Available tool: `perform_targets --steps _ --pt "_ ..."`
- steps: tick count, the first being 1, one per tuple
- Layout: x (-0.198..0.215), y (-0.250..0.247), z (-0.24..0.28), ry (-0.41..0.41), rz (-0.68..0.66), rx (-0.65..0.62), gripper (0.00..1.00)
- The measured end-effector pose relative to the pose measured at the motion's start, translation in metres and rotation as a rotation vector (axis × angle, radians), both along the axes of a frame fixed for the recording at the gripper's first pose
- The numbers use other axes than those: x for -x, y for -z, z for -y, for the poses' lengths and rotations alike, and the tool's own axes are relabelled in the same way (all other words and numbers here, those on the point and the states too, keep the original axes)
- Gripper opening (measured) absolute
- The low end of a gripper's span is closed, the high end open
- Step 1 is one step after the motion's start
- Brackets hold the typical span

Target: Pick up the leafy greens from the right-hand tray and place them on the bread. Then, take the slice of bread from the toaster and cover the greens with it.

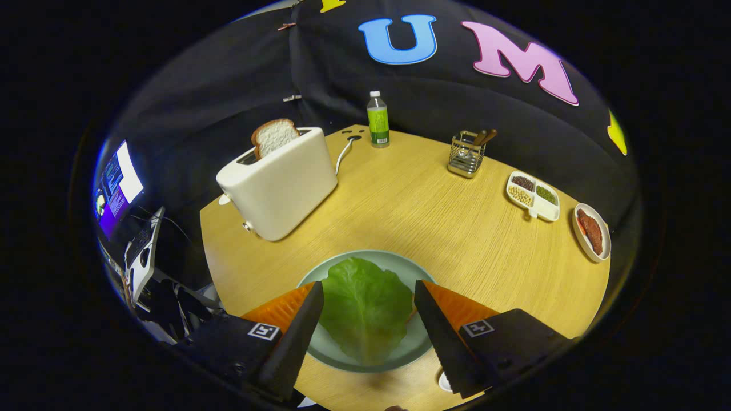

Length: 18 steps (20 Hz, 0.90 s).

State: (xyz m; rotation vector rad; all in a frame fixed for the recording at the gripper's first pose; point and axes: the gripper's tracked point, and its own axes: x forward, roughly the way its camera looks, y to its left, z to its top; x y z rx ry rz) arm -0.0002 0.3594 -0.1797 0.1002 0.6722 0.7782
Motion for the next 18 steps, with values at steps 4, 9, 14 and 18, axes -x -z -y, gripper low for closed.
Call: perform_targets --steps 4,9,14,18 --pt "-0.017 -0.067 0.014 0.037 0.214 -0.049 0.99" --pt "-0.028 -0.176 0.009 0.024 0.521 -0.083 0.98" --pt "-0.022 -0.243 -0.046 -0.037 0.671 -0.107 0.98" --pt "-0.032 -0.245 -0.097 -0.042 0.574 -0.147 0.98"
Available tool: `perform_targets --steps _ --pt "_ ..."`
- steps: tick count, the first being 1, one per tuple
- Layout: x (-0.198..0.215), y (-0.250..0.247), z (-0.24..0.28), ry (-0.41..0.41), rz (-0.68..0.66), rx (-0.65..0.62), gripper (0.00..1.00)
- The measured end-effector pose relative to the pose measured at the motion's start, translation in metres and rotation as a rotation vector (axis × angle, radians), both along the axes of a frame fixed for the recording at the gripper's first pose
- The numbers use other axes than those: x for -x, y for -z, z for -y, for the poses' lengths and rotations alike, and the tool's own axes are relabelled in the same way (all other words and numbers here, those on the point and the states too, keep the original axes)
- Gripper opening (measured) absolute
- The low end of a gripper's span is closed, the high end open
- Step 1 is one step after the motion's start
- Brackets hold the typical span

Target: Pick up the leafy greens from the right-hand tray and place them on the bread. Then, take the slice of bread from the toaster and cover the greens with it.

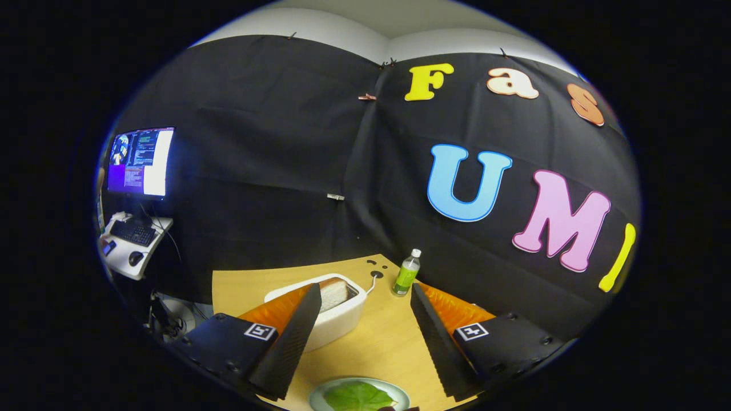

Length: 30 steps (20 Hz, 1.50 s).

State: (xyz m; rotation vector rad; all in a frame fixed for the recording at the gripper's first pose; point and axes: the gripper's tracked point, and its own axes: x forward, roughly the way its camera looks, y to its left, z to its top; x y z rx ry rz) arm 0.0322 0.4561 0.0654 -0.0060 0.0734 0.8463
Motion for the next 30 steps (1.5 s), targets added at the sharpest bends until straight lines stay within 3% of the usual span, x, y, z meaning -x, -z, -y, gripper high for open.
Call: perform_targets --steps 5,14,20,21,24,25,26,30 --pt "-0.013 0.021 -0.050 0.011 -0.150 -0.012 0.98" --pt "-0.036 0.083 -0.143 0.040 -0.305 0.083 0.98" --pt "-0.063 0.120 -0.158 0.167 -0.443 0.092 0.95" --pt "-0.070 0.122 -0.155 0.202 -0.470 0.076 0.92" --pt "-0.074 0.118 -0.155 0.241 -0.537 0.024 0.45" --pt "-0.072 0.117 -0.159 0.236 -0.558 -0.002 0.39" --pt "-0.070 0.116 -0.162 0.235 -0.557 -0.010 0.20" --pt "-0.061 0.102 -0.163 0.229 -0.486 -0.012 0.13"
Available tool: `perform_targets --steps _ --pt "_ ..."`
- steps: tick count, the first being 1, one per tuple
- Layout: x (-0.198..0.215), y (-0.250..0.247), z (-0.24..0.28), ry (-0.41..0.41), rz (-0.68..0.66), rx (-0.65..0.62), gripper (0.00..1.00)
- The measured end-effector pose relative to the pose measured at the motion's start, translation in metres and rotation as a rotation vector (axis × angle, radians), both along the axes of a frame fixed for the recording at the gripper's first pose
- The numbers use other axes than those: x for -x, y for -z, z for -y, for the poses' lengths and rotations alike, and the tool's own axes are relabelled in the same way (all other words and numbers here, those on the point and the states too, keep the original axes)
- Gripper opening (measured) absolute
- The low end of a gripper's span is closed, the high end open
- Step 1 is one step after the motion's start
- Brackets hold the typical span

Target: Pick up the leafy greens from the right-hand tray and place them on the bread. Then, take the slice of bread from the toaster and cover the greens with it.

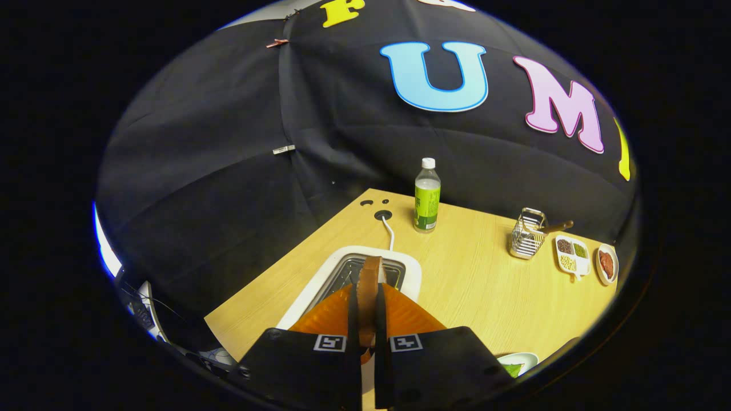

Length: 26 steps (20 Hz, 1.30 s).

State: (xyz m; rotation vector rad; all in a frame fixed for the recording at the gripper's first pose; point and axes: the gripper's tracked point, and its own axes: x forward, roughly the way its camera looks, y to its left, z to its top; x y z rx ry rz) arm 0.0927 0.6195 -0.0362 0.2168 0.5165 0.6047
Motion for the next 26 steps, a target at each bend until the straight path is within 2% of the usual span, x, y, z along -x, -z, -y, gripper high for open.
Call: perform_targets --steps 8,13,16,21,26 --pt "0.009 -0.080 0.048 0.053 0.099 -0.123 0.13" --pt "0.026 -0.108 0.115 0.086 0.142 -0.153 0.13" --pt "0.034 -0.088 0.169 0.154 0.136 -0.125 0.13" --pt "0.059 -0.019 0.239 0.266 0.049 -0.074 0.13" --pt "0.083 0.049 0.262 0.355 -0.057 -0.083 0.13"
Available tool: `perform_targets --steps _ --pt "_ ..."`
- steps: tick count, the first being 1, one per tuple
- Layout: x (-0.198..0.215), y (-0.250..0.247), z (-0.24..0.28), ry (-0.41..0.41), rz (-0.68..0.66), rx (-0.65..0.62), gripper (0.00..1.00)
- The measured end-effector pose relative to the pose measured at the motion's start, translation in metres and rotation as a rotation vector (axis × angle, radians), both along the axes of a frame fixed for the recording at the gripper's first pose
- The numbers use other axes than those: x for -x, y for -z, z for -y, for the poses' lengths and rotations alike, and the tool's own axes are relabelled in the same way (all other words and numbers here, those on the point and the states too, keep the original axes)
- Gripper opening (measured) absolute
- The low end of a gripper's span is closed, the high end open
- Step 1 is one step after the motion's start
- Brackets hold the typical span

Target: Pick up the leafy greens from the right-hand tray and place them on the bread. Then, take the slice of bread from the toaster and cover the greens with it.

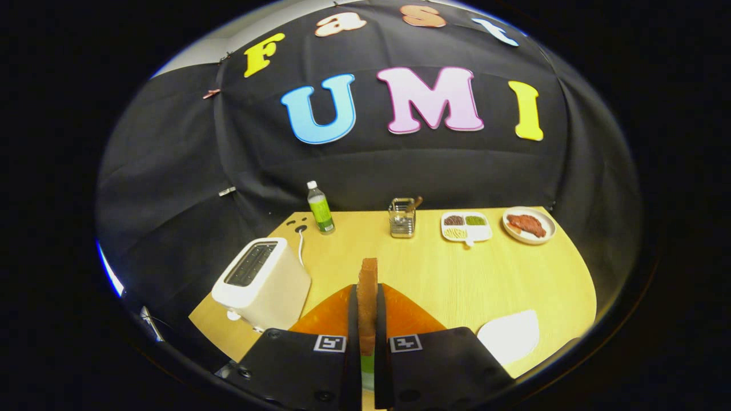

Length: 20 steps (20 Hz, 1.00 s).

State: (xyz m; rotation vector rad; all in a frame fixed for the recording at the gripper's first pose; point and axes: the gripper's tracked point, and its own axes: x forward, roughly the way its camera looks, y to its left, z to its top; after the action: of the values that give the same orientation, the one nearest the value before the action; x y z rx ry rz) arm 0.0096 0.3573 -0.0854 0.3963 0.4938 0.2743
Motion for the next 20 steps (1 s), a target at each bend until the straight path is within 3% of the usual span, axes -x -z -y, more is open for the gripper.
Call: perform_targets --steps 8,13,20 --pt "0.010 0.062 -0.030 0.096 -0.137 -0.221 0.13" --pt "0.015 0.118 0.000 0.159 -0.198 -0.107 0.13" --pt "0.018 0.170 0.011 0.124 -0.258 0.038 0.13"
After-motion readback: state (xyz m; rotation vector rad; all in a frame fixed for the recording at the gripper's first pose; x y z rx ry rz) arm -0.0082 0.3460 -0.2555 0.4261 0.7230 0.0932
